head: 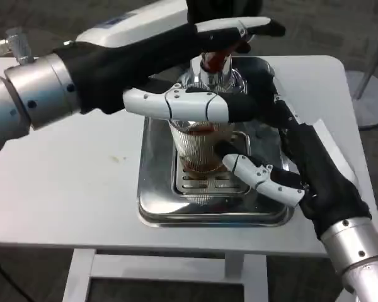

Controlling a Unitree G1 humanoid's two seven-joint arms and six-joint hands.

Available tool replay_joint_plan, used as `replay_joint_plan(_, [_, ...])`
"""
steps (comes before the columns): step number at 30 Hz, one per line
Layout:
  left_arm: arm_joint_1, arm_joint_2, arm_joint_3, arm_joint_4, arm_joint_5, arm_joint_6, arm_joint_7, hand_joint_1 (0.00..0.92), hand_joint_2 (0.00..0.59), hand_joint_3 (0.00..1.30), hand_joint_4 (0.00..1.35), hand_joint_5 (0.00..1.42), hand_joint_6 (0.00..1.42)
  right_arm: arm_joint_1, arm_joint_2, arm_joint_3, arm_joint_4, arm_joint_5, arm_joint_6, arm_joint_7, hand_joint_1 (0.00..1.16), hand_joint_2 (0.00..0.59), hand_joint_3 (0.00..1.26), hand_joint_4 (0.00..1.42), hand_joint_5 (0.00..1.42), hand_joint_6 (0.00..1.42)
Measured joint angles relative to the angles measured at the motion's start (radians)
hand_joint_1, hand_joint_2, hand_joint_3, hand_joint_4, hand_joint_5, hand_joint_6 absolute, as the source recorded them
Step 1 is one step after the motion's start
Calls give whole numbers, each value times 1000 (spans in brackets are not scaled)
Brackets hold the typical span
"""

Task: Grasp the cup under the faucet to collect the drink, then remove the cup.

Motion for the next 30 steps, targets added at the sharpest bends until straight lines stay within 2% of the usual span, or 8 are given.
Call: replay_joint_plan(30, [9,6,4,-8,0,6,0,0,86,101,42,150,255,-47,15,9,56,9,-2,-8,640,257,21,44,75,212])
